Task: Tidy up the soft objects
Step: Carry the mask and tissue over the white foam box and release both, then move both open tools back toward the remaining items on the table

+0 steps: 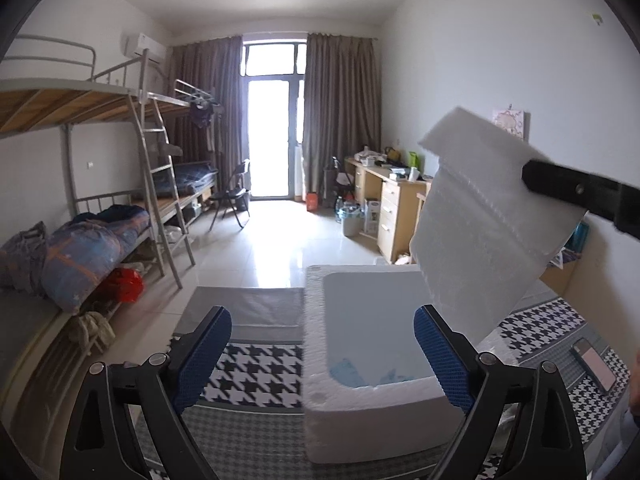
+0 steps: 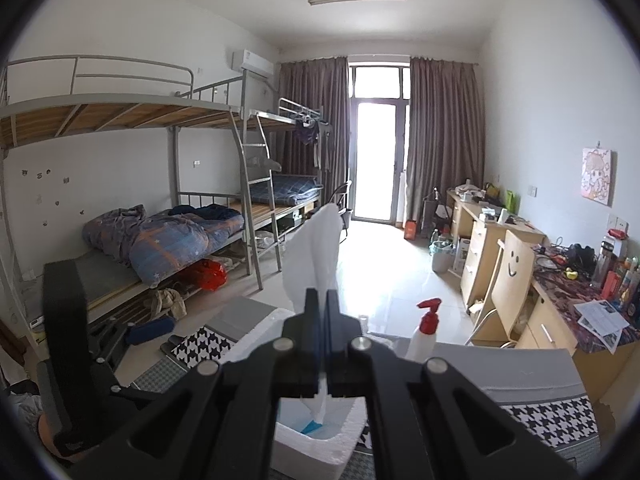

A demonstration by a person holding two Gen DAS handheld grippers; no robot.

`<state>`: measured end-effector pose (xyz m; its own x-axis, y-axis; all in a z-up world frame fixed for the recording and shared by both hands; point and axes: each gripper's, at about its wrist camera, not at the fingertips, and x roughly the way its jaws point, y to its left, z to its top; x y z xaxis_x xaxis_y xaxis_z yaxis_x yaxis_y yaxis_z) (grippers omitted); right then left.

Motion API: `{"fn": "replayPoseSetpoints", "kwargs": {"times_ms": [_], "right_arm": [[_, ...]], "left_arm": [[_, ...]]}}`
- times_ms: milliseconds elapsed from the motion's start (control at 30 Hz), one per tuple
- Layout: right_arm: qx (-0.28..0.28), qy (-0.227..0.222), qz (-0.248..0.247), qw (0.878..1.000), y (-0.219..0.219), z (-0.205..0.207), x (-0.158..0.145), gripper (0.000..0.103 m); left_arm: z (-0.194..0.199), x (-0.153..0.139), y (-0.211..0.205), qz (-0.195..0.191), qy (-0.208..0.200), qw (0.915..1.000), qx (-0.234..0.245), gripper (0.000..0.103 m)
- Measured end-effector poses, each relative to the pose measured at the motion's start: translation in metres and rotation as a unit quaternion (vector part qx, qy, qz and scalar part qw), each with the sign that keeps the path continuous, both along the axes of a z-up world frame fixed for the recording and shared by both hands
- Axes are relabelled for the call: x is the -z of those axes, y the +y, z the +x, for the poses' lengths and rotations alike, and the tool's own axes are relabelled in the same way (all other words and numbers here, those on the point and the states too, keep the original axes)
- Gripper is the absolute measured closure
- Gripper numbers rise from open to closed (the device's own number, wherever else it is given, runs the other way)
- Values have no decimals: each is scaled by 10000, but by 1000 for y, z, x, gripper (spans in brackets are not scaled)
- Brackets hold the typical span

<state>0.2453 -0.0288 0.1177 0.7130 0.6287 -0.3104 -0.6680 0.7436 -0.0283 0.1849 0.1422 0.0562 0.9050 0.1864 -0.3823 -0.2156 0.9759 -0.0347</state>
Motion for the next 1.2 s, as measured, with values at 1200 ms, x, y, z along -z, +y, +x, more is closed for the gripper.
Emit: {"fn": "replayPoseSetpoints", "kwargs": {"times_ms": [1200], "right_arm": [[-38, 1223, -1173, 9855, 44, 48, 83, 62]], "left_arm": [[-16, 16, 22, -257, 63, 9996, -87, 9]]}}
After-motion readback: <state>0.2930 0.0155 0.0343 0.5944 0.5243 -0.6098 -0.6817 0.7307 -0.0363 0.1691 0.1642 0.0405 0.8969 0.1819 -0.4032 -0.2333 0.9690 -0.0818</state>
